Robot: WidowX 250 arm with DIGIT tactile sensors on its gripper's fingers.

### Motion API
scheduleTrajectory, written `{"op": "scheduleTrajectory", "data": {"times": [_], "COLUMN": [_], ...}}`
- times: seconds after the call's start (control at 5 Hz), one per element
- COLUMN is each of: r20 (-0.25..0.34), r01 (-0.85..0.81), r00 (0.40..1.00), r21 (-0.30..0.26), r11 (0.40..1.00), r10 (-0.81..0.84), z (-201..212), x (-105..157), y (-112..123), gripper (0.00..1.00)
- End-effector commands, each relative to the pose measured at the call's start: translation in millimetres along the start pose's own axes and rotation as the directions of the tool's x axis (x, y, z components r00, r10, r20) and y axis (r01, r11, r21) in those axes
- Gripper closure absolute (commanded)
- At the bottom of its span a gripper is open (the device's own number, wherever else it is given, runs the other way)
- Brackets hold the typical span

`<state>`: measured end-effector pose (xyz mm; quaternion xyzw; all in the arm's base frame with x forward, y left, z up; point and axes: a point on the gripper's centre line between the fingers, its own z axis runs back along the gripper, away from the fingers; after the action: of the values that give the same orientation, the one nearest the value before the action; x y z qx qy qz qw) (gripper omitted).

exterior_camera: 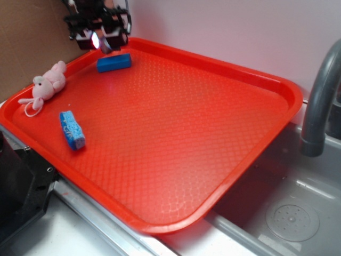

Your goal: Grab the rock.

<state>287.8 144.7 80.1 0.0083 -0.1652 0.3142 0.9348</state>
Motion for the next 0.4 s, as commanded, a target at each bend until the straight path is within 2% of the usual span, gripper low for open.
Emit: {"op": "scheduleTrajectory", "data": {"times": [0.0, 0.2], "r20": [-0.079, -0.153], "r01": [0.146, 0.241], "r00": [0.985, 0.954], "r21": [-0.096, -0.112], "r11": [0.985, 0.964], "r10": [-0.154, -0.256], "z": [82, 107], "x": [0, -17], "y": [5, -6], "gripper": [1.00, 1.00]}}
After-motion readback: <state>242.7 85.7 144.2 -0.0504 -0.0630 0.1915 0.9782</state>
